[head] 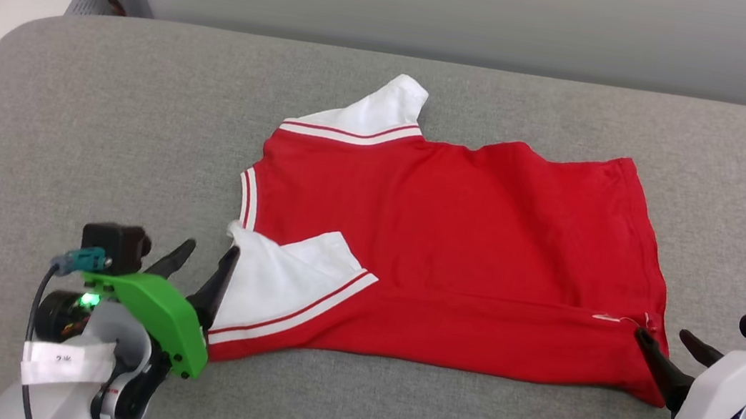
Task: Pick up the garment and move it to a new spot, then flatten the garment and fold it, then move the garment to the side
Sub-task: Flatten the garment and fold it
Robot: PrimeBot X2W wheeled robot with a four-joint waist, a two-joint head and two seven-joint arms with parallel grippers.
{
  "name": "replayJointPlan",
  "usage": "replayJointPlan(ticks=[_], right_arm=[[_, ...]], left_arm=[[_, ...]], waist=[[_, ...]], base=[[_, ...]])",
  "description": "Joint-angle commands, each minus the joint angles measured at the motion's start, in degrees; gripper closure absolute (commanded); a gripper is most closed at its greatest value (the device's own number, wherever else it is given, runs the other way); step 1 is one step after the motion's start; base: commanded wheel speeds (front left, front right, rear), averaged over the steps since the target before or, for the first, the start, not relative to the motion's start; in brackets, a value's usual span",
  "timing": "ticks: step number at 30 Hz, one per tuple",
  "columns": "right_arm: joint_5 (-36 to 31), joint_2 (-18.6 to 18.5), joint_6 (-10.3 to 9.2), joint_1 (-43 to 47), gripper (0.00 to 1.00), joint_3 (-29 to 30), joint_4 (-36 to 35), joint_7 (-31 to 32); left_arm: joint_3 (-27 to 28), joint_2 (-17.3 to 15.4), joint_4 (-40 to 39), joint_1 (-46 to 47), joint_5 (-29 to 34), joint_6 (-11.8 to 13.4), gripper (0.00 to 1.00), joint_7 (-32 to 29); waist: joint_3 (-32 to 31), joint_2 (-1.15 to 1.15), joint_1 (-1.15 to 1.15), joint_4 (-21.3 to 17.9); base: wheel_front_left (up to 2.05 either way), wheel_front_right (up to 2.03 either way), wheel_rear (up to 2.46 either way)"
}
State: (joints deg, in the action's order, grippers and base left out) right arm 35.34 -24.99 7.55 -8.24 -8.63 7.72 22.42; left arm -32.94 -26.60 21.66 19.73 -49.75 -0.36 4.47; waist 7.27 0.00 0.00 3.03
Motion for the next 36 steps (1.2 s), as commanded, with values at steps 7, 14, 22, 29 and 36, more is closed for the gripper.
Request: replayJointPlan(ticks=[7,14,22,29,36], right_arm=[[-3.19,3.61,-0.06,5.55,0.00,5.74,-9.49,6.31],[-7.55,7.99,-0.06,8.57,0.00,10.49,-16.55,13.12],[-9.28,10.21,-0.06,8.62,0.00,11.80,-19.47,15.42],[-9.79,10.79,-0.06,7.90,0.00,11.67,-20.54,16.00],[-10.37,10.66,-0.06,7.41,0.00,11.50,-20.75,16.42]], left_arm=[[2.10,-3.31,-12.13,-6.57,-2.34,8.15,0.00,-3.75],[-1.18,-6.10,-22.42,-10.92,-3.21,14.82,0.00,-14.59],[-3.63,-8.76,-21.44,-9.19,2.81,21.44,0.00,-18.47],[-3.27,-7.46,-17.86,-8.07,1.94,21.55,0.00,-18.67],[-3.58,-6.64,-14.24,-7.61,0.02,19.01,0.00,-19.47]], waist=[[-1.03,0.00,0.00,-0.40],[1.06,0.00,0.00,-0.90],[3.72,0.00,0.00,-1.72],[6.19,0.00,0.00,-2.71],[8.26,0.00,0.00,-3.57]], base=[[0.00,0.00,0.00],[0.00,0.00,0.00],[0.00,0.00,0.00],[0.00,0.00,0.00],[0.00,0.00,0.00]])
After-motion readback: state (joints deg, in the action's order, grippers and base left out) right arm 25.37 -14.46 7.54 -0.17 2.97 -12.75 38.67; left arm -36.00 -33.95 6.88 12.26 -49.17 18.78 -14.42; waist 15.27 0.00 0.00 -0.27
